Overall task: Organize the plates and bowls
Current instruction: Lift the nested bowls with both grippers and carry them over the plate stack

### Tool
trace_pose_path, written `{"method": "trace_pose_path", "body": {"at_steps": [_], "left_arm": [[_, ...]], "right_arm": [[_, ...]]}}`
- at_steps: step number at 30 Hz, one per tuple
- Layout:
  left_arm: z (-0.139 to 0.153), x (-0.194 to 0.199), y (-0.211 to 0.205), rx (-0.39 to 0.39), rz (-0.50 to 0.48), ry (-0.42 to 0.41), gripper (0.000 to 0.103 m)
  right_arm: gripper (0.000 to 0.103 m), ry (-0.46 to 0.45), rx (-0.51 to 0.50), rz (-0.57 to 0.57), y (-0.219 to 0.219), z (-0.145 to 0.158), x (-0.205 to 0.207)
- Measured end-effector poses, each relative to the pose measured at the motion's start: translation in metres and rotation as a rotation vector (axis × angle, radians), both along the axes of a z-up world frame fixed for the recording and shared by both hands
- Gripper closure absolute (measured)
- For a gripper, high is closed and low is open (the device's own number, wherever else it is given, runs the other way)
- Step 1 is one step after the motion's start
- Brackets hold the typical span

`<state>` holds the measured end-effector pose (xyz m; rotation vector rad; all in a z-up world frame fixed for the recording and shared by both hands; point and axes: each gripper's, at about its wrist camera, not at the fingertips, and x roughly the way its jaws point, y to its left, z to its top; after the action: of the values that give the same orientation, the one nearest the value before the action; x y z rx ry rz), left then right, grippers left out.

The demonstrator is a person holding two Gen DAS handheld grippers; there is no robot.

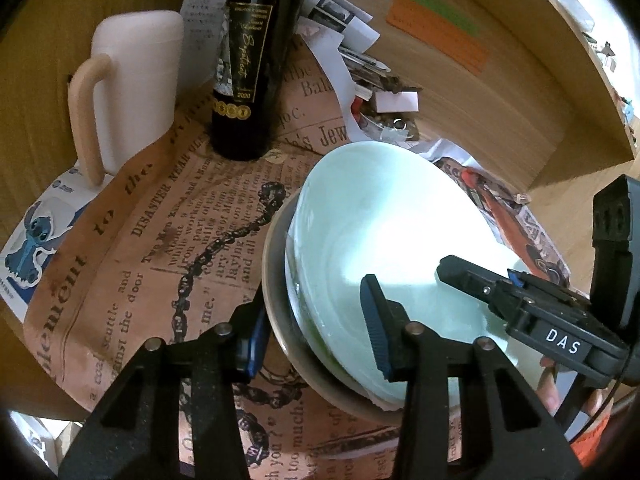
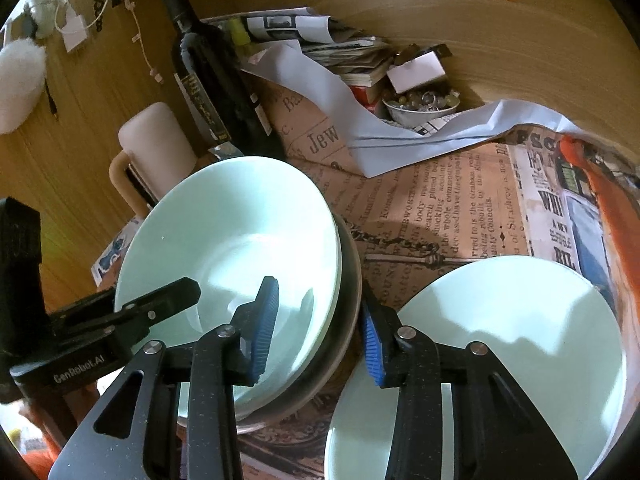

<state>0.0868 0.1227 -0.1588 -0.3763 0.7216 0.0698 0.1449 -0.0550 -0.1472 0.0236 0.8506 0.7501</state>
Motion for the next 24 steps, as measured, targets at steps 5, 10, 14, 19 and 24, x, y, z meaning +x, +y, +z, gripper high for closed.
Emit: {"method": "trace_pose_path", "body": {"at_steps": [5,10,14,19,24], "left_arm": [[0.003,-0.001,-0.002,-0.002,0.012,-0.003,0.06],[0.006,-0.002,-0.005,0.004,0.013,-0.012,0.06],[0.015,-0.003,-0.009,0.015,0.014,-0.035,0.06],[0.025,-0.003,-0.011,0.02,0.014,-0.065,0.06],[0.034,-0.004,-0.018,0.038,0.006,-0.089,0.06]], "right_arm": [[0.068,0.001,0.02,-0.019,-0.003,0.002,0.0],[0.068,-0.026,0.033,-0.035,-0.006,0.009,-0.001],[0.068,-0.042,0.046,-0.044,-0.009,0.015,-0.003],[0.068,-0.059,0.074,-0.051,-0.014,0.022,-0.005],[0.068,-0.086,0.099,-0.063,-0.021,0.031,-0.009]]}}
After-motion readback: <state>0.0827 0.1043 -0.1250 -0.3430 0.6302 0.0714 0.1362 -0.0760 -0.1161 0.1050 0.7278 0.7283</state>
